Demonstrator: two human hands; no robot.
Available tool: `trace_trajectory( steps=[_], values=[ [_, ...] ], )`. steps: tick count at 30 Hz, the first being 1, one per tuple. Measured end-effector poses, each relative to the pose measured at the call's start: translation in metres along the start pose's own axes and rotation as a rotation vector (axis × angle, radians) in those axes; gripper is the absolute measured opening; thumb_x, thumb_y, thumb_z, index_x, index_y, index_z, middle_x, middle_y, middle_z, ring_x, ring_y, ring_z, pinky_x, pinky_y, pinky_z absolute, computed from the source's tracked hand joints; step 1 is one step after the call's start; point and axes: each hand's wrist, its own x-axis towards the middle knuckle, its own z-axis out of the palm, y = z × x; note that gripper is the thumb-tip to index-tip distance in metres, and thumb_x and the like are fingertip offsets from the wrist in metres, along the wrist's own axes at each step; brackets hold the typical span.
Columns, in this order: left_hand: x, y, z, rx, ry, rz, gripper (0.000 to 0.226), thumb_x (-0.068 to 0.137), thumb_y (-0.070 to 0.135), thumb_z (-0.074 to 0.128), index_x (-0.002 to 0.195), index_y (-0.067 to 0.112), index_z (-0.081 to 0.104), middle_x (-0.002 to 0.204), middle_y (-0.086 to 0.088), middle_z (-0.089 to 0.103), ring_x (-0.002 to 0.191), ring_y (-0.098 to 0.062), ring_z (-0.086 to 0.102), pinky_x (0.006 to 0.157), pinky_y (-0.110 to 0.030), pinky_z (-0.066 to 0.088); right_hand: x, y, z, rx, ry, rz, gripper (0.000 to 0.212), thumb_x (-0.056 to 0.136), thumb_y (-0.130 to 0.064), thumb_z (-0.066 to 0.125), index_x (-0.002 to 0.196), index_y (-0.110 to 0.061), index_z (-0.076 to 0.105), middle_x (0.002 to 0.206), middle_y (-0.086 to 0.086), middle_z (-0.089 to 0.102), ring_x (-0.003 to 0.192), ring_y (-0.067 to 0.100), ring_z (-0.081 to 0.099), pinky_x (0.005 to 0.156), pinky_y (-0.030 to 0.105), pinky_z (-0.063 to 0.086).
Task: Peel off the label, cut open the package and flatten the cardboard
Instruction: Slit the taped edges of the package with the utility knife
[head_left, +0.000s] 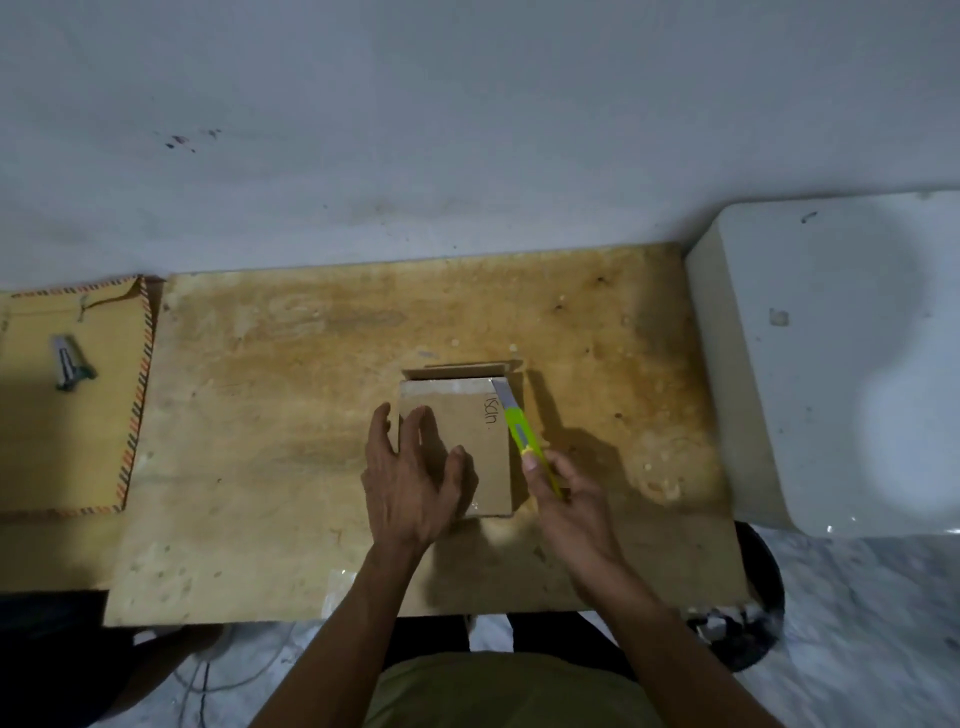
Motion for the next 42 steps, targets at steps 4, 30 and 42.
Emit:
trace_trajectory(
  steps=[4, 30, 42],
  values=[
    [0.044, 0.002, -0.024, 0.145, -0.16, 0.169, 0.111, 0.067, 0.065, 0.07, 0.154, 0.035, 0.009, 0.167, -0.002, -0.002, 0.153, -0.033, 0.004, 0.112, -0.065, 0.023, -0.025, 0.017, 0.026, 0.185, 0.14, 0.082, 0.018, 0.094, -0.051, 0.055, 0.095, -0.039, 0.068, 0.091, -0.009, 0.073, 0.092, 0.018, 0.069, 0.082, 0.043, 0.059],
    [-0.009, -0.023, -0.034, 0.089, -0.117, -0.211, 0.096, 0.08, 0.063, 0.068, 0.152, 0.017, 0.023, 0.143, -0.016, 0.041, 0.133, -0.038, 0.04, 0.102, -0.054, 0.04, 0.055, -0.053, 0.041, -0.099, 0.242, -0.066, 0.029, 0.095, -0.044, 0.057, 0.092, -0.018, 0.07, 0.084, 0.004, 0.07, 0.074, 0.014, 0.059, 0.064, 0.029, 0.047],
    [0.029, -0.019, -0.018, 0.303, -0.302, 0.309, 0.085, 0.082, 0.087, 0.028, 0.154, 0.051, 0.002, 0.167, 0.003, -0.021, 0.151, -0.034, -0.025, 0.116, -0.072, 0.002, -0.01, -0.039, 0.019, -0.252, 0.353, -0.187, 0.029, 0.102, -0.034, 0.042, 0.118, -0.018, 0.061, 0.095, 0.007, 0.069, 0.088, 0.025, 0.065, 0.072, 0.032, 0.049]
  ],
)
